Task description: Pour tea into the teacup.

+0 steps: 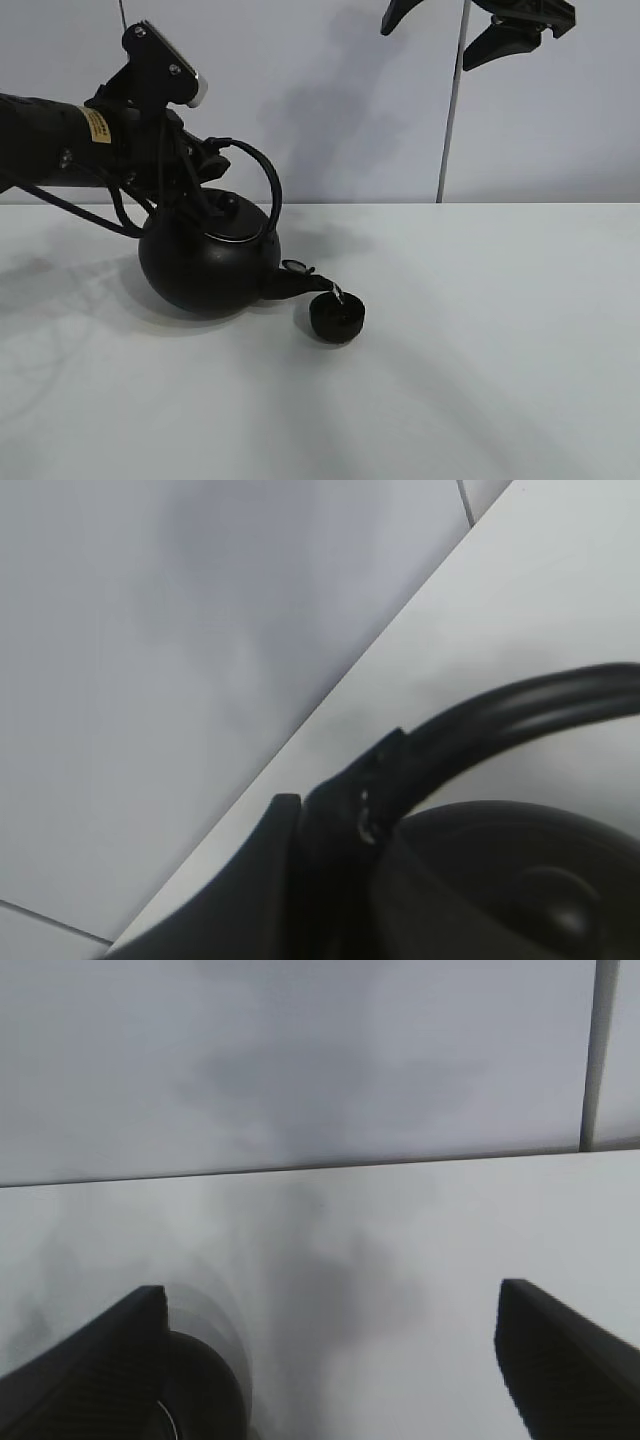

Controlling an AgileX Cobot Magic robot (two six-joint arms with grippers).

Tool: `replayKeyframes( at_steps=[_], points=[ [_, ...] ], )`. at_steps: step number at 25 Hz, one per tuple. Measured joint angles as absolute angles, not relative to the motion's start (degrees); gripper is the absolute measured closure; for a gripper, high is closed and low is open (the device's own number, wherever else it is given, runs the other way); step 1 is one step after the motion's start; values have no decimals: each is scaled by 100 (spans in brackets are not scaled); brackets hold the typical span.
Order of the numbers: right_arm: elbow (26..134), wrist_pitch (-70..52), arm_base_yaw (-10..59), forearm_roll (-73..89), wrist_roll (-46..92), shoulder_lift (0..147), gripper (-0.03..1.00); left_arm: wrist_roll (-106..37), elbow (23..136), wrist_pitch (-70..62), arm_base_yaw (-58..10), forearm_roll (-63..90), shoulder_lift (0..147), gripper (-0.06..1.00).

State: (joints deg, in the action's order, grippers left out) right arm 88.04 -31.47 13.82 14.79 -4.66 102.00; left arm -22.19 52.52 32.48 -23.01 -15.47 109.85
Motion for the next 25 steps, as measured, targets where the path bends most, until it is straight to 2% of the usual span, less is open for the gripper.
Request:
replayKeyframes(
  at_steps=[14, 25],
  points=[
    [8804, -3147, 1382, 1479, -466, 10200, 36, -2249, 5252, 3248, -2301, -1547, 10985, 85],
    [8804, -3147, 1382, 1479, -466, 10200, 36, -1466, 5046, 3019, -2301, -1025, 10413, 85]
  ],
)
